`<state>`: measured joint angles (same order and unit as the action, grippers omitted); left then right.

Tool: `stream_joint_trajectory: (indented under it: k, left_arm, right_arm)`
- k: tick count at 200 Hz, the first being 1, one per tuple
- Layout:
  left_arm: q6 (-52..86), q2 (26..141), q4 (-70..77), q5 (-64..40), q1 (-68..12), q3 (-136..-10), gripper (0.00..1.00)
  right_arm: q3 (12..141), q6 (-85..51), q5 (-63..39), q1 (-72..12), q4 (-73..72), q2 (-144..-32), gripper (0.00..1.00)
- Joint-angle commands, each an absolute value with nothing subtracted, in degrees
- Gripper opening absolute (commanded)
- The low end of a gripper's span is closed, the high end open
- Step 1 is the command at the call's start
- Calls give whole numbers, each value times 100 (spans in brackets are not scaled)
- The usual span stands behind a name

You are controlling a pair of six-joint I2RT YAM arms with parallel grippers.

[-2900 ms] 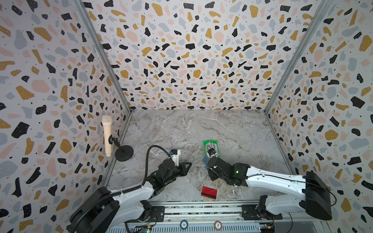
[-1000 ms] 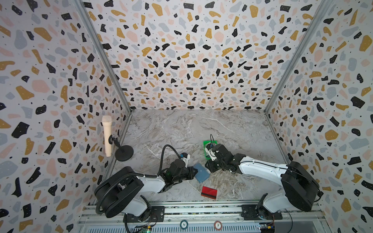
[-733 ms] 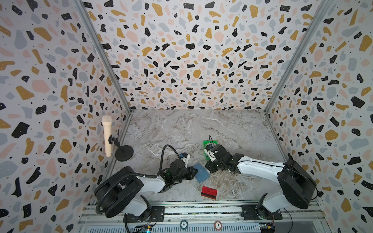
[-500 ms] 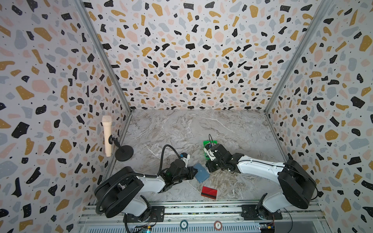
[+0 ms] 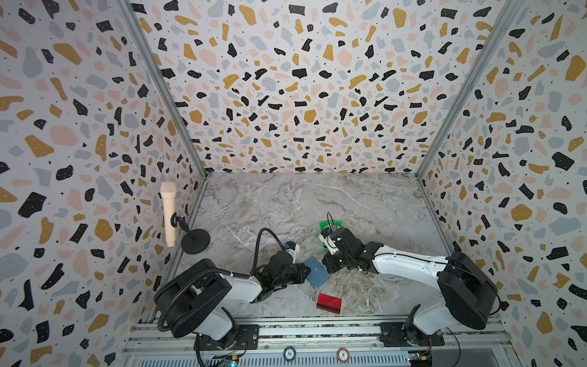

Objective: Insert credit cards into a card holder
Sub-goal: Close the button on the card holder.

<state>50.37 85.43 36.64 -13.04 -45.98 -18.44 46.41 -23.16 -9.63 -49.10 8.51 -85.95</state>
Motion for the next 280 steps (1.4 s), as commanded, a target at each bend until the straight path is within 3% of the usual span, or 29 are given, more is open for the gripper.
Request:
stream_joint_trajectory:
  k: [1, 280]
  left_arm:
    - [4891, 8683, 3744, -1301, -4615, -1916, 0]
    - [5007, 8994, 4242, -1536, -4448, -1696, 0]
  right_arm:
    - [4876, -2357, -1035, -5024, 899, -8586, 0]
    - [5297, -2221, -193, -5639, 1476, -9632, 0]
